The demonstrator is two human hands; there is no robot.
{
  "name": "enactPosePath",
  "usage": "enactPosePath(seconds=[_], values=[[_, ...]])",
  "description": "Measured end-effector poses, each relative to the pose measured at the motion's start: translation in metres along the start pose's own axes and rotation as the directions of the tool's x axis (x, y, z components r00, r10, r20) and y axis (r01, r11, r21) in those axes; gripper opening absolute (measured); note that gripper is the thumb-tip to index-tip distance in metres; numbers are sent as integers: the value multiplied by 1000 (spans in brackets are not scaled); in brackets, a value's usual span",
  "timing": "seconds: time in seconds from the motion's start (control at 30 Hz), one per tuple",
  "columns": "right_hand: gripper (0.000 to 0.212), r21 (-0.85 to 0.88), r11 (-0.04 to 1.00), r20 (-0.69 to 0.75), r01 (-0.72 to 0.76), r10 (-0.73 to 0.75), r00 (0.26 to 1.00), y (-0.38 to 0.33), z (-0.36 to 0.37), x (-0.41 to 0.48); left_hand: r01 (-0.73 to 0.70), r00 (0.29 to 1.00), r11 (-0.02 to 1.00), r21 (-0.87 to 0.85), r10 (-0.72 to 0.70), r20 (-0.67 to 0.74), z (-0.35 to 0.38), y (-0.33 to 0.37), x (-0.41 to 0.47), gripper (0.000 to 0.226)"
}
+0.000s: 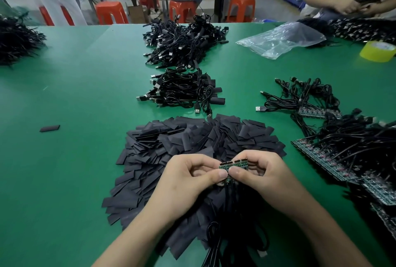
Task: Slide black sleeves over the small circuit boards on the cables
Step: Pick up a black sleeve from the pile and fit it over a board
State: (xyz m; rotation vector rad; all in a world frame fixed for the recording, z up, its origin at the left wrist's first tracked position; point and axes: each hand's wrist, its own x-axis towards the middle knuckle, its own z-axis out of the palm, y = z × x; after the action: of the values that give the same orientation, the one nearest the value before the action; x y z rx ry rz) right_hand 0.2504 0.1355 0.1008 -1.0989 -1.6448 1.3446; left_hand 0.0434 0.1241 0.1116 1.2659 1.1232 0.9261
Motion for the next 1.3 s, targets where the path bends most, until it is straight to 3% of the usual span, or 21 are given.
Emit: enactPosePath(seconds=[0.37, 0.5, 0.6, 0.7, 0.77, 0.9, 0.97, 1.0, 1.1, 1.17, 1.3], values=[[5, 245, 966, 86, -77, 58, 995, -11, 5, -4, 42, 992, 971, -234, -13, 126, -6, 3, 0, 12], [4, 68, 995, 61, -75, 71, 996, -10, -1, -4, 9, 995, 952, -307, 23, 102, -12, 8, -1, 6], [9, -244, 961, -127, 130, -165, 978, -12, -2, -5, -102, 993, 948, -300, 117, 32, -14, 11, -1, 8], [19, -399, 863, -102, 308, -376, 921, -15, 10, -6, -292, 956, 941, -169, 292, -22, -13, 12, 0, 9], [28, -348, 893, -55, 284, -322, 945, -15, 22, -8, -370, 929, 927, -68, 367, -49, -11, 10, 1, 6], [26, -153, 970, -28, 191, -197, 980, -19, 34, -9, -434, 894, 891, 137, 444, -59, -17, 4, 5, 7], [27, 125, 986, -111, 110, -96, 989, -24, 30, -8, -391, 888, 824, 410, 454, -65, -25, 1, 7, 6], [29, 317, 946, -145, 64, -19, 989, -27, 25, -7, -332, 900, 770, 545, 432, -63, -29, -1, 7, 8], [32, 715, 698, -133, -19, 162, 978, -30, 4, -4, -131, 944, 573, 809, 320, -74, -31, -3, 4, 39], [32, 786, 615, -78, -68, 208, 975, -29, -9, -4, -79, 944, 487, 870, 316, -91, -27, -5, 3, 49], [30, 571, 801, -35, -179, 241, 970, -22, -17, -5, -40, 932, 444, 895, 340, -127, -22, -1, 3, 37]])
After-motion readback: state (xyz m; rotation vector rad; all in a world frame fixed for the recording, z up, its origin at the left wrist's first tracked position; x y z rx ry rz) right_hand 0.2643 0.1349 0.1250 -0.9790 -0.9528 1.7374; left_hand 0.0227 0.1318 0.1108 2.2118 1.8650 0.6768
